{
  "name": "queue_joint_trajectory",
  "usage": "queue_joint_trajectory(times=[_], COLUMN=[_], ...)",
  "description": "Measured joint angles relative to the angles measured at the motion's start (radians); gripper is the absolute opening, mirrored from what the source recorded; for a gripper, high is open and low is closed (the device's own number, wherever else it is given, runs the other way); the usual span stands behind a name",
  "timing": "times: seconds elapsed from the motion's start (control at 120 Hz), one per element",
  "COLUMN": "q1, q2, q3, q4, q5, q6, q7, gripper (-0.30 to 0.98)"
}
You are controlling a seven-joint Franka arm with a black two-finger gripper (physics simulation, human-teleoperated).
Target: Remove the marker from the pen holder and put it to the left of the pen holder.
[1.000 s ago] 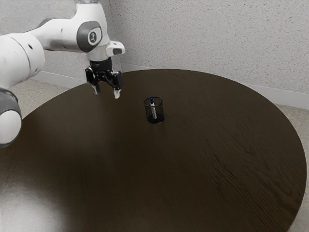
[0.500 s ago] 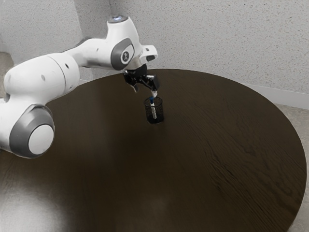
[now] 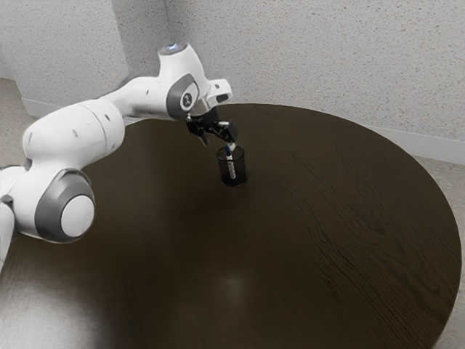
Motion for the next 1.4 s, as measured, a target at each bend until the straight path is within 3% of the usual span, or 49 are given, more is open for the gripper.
queue_joint_trajectory(times=[0.417,0.717,1.1,1.4], q1=[0.016,0.04,0.045,0.045], q2=[0.106,0.111,0.119,0.126], q3=[-0.06,-0.1,-0.104,-0.105], q4=[0.114,0.107,0.105,0.105], q5=[0.026,0.029,0.035,0.051], q6=[0.037,0.049,0.054,0.073], q7=[0.004,0.011,0.021,0.023], gripper=[0.64,0.34,0.19,-0.02])
